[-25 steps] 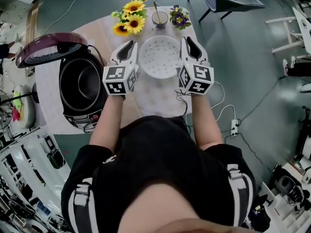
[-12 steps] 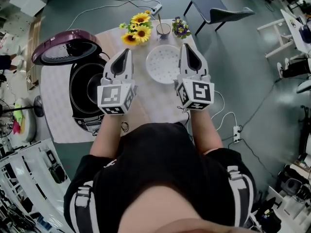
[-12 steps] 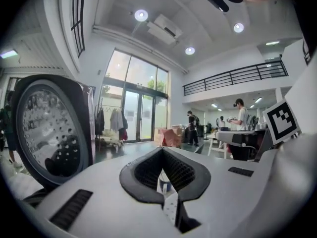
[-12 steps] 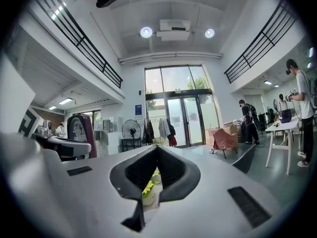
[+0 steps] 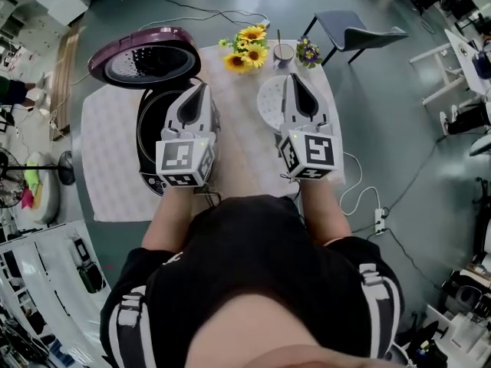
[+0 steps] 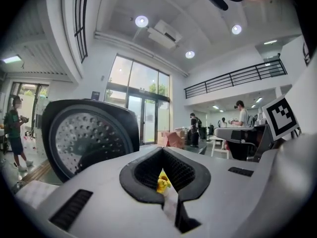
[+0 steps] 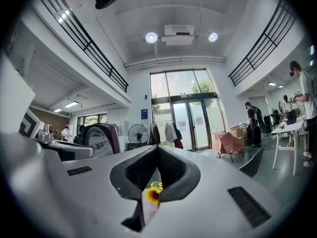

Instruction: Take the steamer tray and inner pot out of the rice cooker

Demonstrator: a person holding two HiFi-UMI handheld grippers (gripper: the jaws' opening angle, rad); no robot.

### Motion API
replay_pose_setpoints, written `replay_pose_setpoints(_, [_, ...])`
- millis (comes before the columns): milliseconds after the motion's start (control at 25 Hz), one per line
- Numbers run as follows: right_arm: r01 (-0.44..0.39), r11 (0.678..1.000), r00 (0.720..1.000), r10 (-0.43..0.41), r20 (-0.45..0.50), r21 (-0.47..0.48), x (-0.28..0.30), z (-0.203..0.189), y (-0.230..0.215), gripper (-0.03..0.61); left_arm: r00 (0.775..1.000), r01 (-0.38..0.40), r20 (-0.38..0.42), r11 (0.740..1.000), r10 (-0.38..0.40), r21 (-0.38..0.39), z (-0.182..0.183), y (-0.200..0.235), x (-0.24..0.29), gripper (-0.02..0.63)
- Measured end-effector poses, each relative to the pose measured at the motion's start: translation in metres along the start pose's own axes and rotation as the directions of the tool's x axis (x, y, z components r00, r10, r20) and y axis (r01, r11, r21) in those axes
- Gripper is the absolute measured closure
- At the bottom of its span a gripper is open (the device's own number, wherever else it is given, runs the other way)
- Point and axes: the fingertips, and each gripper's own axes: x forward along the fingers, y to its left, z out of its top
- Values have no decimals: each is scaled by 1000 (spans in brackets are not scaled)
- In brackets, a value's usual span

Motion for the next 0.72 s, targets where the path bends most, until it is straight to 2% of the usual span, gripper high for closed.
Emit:
replay_pose_setpoints(440, [-122,992,992,122,-22,4,18,-3,123,580,996,-93,13,995,93,-41,-1,96,-78,609])
replay_pose_setpoints(720, [-157,988,987,157,-15,2,20,-4,180,580,991,-133,-11,990,133,-41,-12,143,-117,609])
